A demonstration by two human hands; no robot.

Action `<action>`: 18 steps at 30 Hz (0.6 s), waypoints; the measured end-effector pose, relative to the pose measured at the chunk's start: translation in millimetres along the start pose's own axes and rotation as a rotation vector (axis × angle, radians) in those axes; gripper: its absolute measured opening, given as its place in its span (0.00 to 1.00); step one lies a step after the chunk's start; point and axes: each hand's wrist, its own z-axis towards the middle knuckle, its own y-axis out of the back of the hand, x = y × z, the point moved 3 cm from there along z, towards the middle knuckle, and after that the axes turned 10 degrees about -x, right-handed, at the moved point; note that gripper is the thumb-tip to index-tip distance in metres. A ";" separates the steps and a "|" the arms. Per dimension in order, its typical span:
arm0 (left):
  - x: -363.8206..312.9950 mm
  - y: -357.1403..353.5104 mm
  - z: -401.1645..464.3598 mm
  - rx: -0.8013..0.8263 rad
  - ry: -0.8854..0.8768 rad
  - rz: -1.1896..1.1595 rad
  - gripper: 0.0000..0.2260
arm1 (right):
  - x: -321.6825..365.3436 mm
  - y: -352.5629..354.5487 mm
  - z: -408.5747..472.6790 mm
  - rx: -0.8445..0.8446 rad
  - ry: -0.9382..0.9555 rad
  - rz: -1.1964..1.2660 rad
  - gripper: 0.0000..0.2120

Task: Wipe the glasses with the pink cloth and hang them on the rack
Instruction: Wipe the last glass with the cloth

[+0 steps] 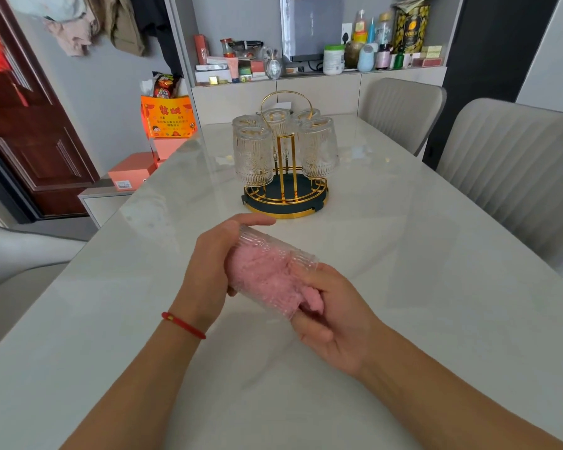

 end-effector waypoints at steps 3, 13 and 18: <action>13.5 9.3 4.1 0.121 0.298 -0.031 0.25 | 11.7 4.1 2.2 -0.070 0.209 -0.488 0.22; 11.1 -7.6 -6.5 -0.178 0.001 0.030 0.19 | -0.1 -0.8 1.0 -0.001 -0.082 0.165 0.10; 15.3 -8.2 -2.2 -0.007 0.331 0.052 0.22 | 18.1 11.2 2.1 -0.075 0.086 -0.258 0.20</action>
